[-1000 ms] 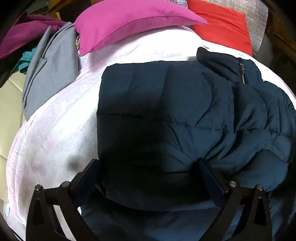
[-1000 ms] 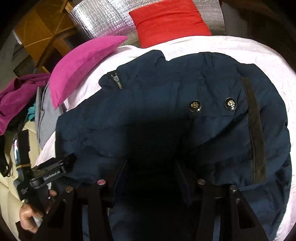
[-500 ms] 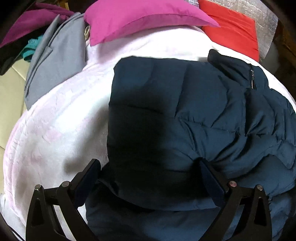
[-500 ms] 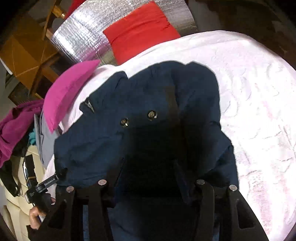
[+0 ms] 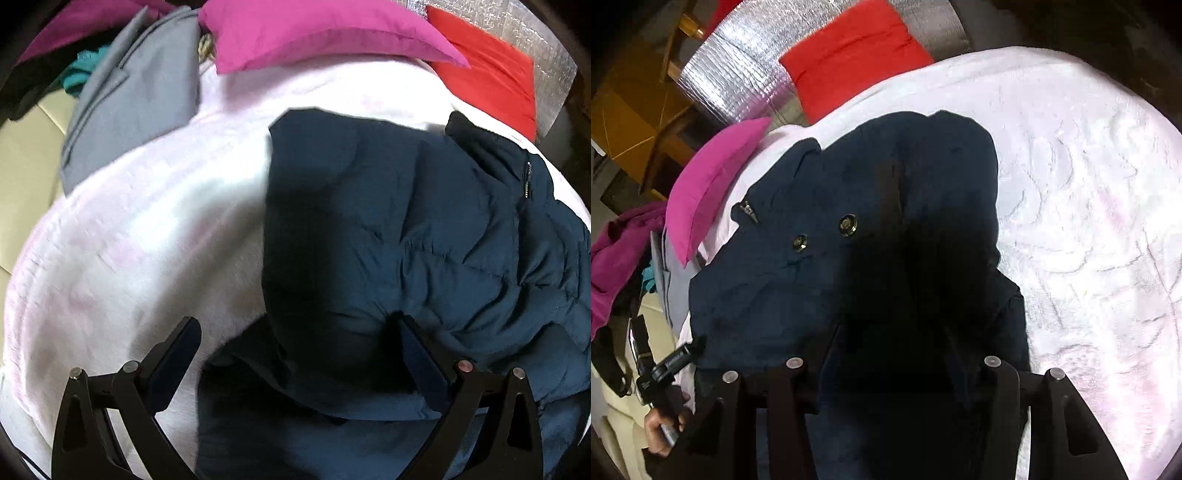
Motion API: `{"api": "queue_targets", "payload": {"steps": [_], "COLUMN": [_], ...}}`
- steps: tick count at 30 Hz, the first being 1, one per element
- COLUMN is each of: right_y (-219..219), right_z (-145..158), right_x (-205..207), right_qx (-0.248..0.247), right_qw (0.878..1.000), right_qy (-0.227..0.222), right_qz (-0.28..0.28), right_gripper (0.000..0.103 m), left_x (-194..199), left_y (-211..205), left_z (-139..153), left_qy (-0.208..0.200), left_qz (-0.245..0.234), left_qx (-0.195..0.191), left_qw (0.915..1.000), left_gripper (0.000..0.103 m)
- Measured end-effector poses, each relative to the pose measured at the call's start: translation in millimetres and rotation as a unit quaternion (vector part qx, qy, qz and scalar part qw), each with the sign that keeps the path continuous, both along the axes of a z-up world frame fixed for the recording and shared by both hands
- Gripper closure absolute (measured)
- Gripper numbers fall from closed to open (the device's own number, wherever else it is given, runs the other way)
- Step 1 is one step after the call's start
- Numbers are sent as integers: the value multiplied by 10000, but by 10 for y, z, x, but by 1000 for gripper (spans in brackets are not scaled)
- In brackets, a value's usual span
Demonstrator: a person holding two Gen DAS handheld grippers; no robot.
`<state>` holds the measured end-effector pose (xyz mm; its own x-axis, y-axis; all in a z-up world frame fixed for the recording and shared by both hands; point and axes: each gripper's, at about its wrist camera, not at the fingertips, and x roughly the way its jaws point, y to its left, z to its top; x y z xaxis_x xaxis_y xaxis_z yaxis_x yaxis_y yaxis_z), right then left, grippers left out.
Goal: Fold large clothes
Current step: 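Release the jacket and lift the right tool away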
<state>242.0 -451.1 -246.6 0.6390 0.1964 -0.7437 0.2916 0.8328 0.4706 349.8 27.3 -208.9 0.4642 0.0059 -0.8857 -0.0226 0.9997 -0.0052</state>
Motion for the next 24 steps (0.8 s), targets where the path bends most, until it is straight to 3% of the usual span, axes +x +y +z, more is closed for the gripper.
{"api": "queue_targets", "payload": {"steps": [6,11,14,20,24], "right_y": [-36,-117,-125,-130,-123], "right_z": [261,475,535,590,576], "right_x": [-201,-683,-989,-1487,-1848], "right_qx": [17,-53,-138,-136,-142], "right_qw": [9997,9985,9981,9979,9975], "right_qy": [-248,-545,-587,-582,-609], "right_qz": [-28,38,118,233,329], "right_gripper": [40,40,39,39,35], "left_x": [-47,-306,-598,-1307,-1802], "left_y": [40,47,163,556,774], "left_z": [94,291,403,550,538], "left_qy": [-20,-457,-699,-962,-914], "left_qz": [-103,-402,-603,-756,-751], "left_qx": [-53,85,209,68,64], "left_qw": [9999,9981,9955,9925,9930], "left_gripper": [0,0,0,0,0]}}
